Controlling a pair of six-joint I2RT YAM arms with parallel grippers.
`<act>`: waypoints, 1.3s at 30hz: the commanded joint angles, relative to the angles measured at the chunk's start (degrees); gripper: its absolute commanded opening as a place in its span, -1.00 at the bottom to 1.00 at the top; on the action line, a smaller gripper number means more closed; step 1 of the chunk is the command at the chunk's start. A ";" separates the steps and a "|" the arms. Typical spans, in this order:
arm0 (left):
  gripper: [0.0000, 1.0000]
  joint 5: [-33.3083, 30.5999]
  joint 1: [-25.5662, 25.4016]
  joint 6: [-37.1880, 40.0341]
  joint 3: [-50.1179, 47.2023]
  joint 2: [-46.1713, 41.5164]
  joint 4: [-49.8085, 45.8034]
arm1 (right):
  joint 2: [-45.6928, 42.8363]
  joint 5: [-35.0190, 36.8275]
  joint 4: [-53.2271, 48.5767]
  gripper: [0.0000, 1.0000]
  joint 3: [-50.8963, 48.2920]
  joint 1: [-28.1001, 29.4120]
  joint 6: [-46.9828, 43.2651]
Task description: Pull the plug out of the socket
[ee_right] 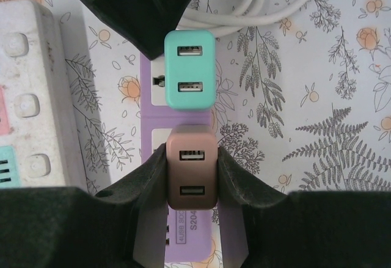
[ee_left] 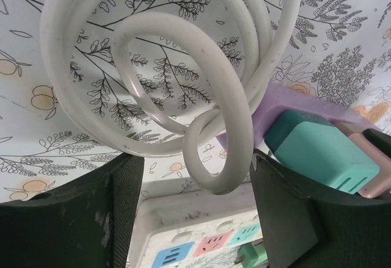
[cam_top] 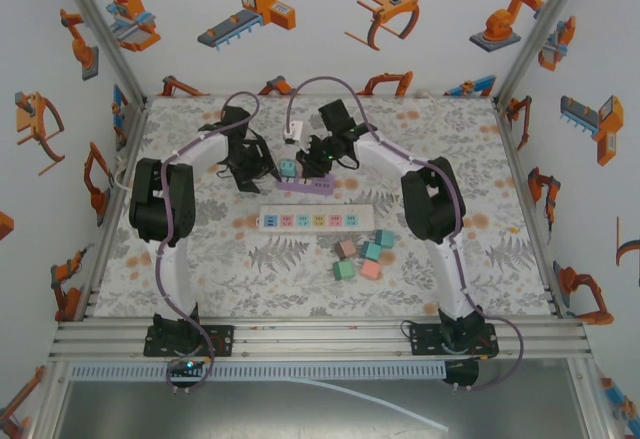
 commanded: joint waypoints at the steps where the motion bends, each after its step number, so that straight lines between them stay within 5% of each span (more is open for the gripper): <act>1: 0.28 -5.63 -1.08 1.40 -2.44 4.43 -5.03 | -3.25 -2.95 4.82 -1.00 -0.75 -0.07 0.21; 16: 0.26 -5.64 -2.32 1.23 -0.71 6.28 -5.64 | 1.42 -2.79 -0.41 -1.00 7.84 2.66 -0.13; 28: 0.22 -7.00 -0.85 1.13 -2.61 7.31 -5.00 | -1.60 -7.06 0.59 -1.00 6.16 -0.48 4.55; 39: 0.22 -5.14 -1.29 1.53 -2.26 6.56 -3.82 | -1.06 -3.65 0.29 -1.00 5.49 0.57 1.23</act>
